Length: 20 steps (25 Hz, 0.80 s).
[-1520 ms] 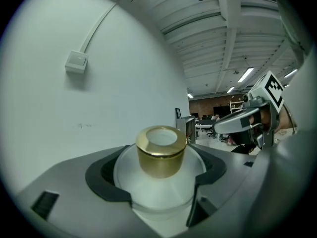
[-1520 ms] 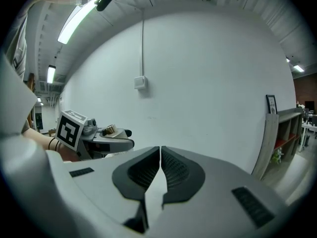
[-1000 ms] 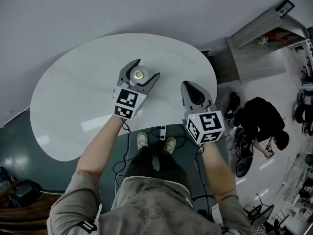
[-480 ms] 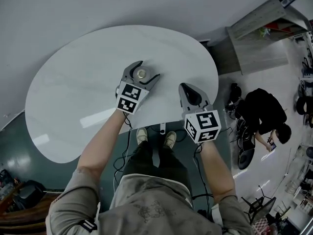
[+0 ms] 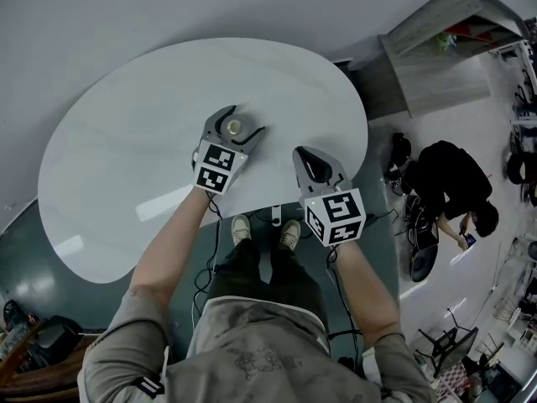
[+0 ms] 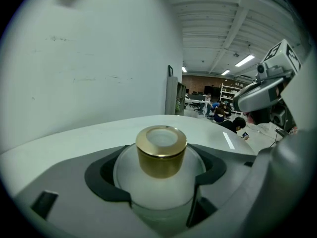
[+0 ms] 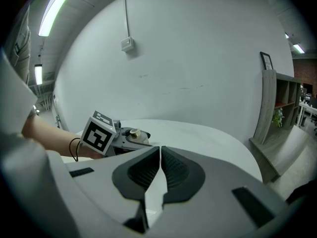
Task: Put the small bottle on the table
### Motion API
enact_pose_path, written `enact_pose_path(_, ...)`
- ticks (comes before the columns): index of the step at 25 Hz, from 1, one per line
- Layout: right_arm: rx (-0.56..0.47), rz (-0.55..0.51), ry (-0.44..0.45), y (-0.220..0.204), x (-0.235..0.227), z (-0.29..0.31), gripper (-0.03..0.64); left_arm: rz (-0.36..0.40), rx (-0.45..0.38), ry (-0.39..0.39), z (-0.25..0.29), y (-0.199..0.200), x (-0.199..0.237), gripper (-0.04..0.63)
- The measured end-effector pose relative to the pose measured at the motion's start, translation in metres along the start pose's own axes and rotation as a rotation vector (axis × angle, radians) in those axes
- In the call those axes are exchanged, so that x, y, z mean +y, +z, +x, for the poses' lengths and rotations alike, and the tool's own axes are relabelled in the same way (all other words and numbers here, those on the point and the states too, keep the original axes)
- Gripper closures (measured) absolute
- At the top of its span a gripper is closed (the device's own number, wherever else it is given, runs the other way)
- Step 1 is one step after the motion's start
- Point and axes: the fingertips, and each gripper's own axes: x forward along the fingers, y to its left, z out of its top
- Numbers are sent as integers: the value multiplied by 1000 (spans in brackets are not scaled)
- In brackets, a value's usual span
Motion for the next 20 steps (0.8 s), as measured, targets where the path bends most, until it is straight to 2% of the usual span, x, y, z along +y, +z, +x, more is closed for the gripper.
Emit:
enact_pose_path(4,16,-17,17,-8,4,-1,586,5,-4,45,1,-3,8,250)
enact_pose_path(11,32,-27,17,-19,4,-7,586,8,-10,46,5,-4,0,250)
enact_pose_path(13,26,-22,16,-16,5,-7,586,-6,-8,52,3,-4,1,250)
enact_pose_path(17,12,-20,14,-5,2,-6,586,18,-54,95,-8,9,4,249)
enact_pose_path(20,-6,-36,10,9,2,-13,586,-21,-66,106,-21,18,4,249)
